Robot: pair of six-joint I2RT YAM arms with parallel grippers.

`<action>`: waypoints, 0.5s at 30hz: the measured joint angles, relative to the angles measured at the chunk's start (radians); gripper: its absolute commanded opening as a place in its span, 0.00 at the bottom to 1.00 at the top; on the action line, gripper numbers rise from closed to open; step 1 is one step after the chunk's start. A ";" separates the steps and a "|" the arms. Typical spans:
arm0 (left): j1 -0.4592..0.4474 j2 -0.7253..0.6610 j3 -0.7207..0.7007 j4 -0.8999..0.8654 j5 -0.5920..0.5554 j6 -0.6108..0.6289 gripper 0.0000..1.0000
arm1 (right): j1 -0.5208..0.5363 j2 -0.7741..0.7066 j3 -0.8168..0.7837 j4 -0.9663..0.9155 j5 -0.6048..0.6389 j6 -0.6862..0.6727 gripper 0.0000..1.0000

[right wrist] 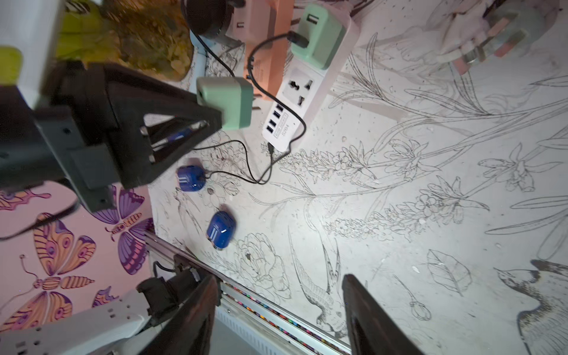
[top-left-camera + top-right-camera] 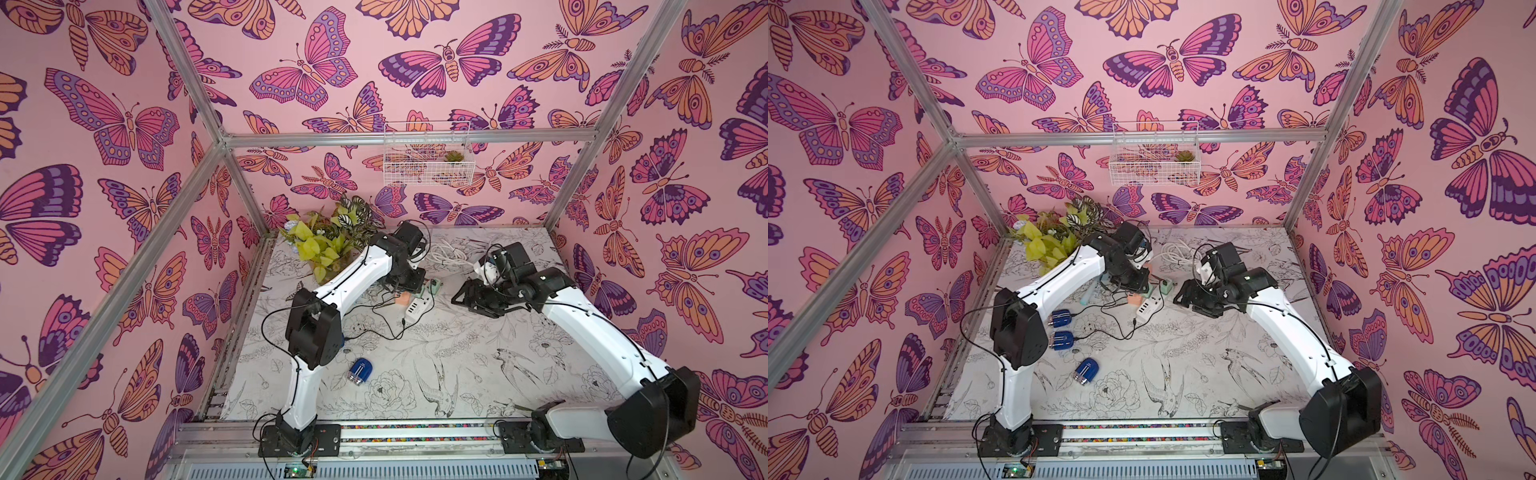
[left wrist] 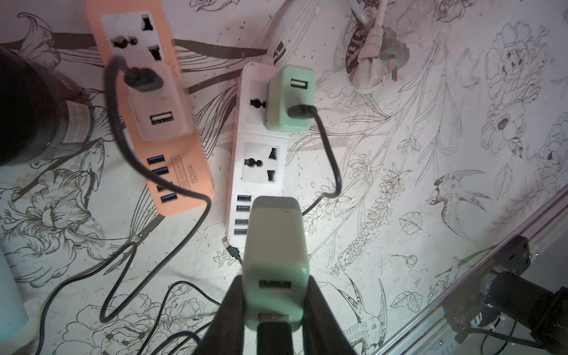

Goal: Charge the electric shaver
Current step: Insert the plug into the socket.

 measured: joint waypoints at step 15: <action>-0.070 0.185 0.183 -0.104 -0.109 0.076 0.00 | -0.045 -0.076 -0.016 -0.028 0.000 -0.042 0.65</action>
